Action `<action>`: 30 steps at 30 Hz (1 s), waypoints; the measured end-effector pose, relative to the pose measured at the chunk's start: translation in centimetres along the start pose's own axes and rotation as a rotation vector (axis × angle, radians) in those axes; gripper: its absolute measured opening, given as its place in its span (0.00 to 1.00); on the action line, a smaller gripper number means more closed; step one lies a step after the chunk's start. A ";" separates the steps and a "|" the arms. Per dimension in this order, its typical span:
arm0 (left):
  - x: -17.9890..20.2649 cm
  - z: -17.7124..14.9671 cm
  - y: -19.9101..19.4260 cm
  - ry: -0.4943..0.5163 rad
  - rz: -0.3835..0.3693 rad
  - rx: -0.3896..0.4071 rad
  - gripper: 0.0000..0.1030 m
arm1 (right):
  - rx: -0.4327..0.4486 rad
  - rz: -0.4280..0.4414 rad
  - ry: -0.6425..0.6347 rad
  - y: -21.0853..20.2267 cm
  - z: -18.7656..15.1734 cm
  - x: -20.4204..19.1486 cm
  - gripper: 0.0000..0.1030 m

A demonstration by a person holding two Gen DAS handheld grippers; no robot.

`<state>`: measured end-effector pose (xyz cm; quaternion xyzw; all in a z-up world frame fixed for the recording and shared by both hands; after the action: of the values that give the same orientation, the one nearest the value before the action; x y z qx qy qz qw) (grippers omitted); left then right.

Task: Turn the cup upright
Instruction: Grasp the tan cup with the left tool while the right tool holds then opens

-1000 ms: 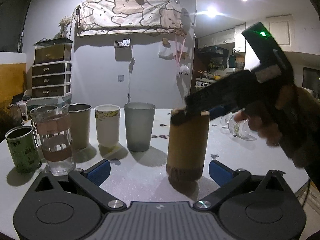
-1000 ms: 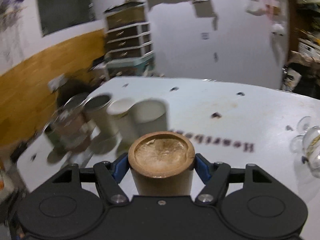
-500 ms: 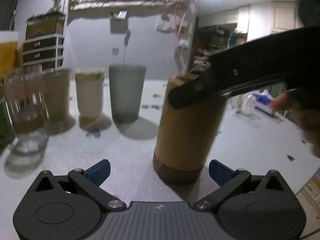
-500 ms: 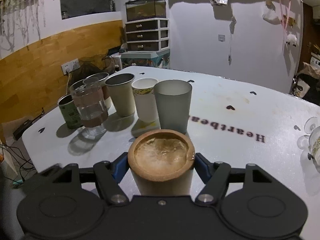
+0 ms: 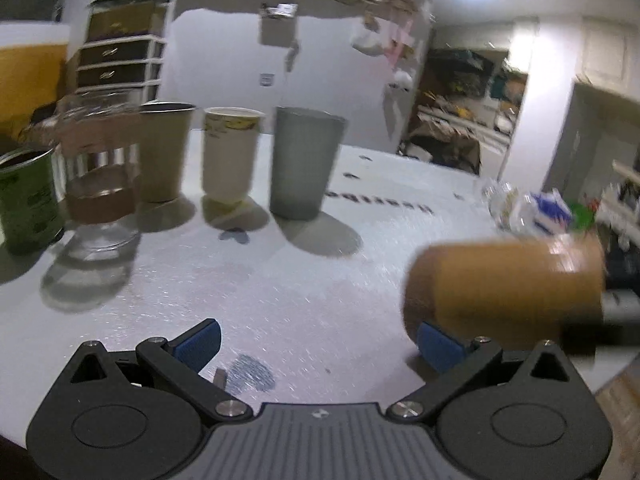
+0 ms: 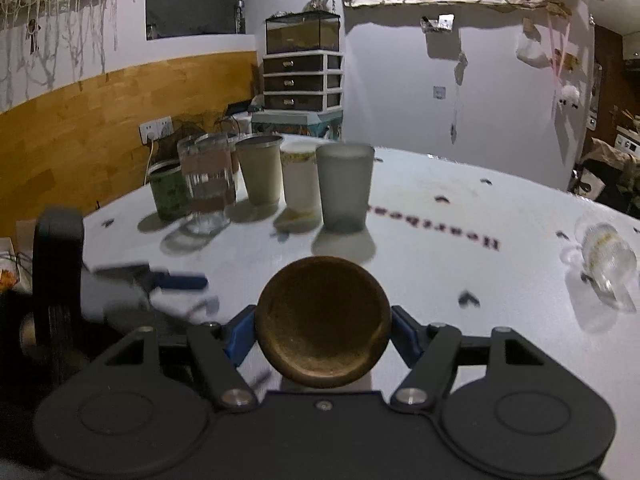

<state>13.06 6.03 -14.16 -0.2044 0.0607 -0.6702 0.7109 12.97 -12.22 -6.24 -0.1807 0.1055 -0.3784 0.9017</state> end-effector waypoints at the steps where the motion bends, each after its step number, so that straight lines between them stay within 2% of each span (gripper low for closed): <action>1: -0.4 0.2 0.1 -0.029 0.006 -0.006 0.99 | -0.008 -0.004 0.000 -0.3 -0.6 0.0 0.68; 5: -0.5 1.2 0.2 -0.152 -0.033 -0.037 0.98 | -0.037 -0.013 0.007 -0.8 -2.5 0.0 0.68; 11: 1.8 2.2 1.1 -0.297 -0.150 -0.134 0.98 | -0.118 -0.020 0.070 0.9 -5.5 0.6 0.68; 16: 4.0 2.0 3.1 -0.470 -0.235 -0.252 0.88 | -0.083 -0.029 0.057 1.2 -5.6 0.3 0.68; 23: 5.5 0.3 6.4 -0.576 -0.199 -0.357 0.85 | -0.071 -0.024 0.068 1.1 -5.7 0.5 0.68; 25: 5.6 0.0 7.1 -0.592 -0.189 -0.363 0.78 | -0.068 -0.022 0.065 1.1 -5.7 0.5 0.68; 30: 6.0 0.2 7.6 -0.586 -0.184 -0.355 0.77 | -0.061 -0.026 0.045 1.0 -5.7 0.3 0.68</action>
<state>20.79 0.39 -15.72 -0.5131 -0.0489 -0.6235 0.5879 11.88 -13.20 -11.88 -0.2009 0.1346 -0.3906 0.8882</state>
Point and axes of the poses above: each gripper's, at about its wrist camera, not at the fingertips, and y roughly the way its jaws point, x to its right, z to its top, the point moved 9 cm from there along y, roughly the way its jaws point, and after that the axes turned 10 degrees about x, right-handed, at the moved point
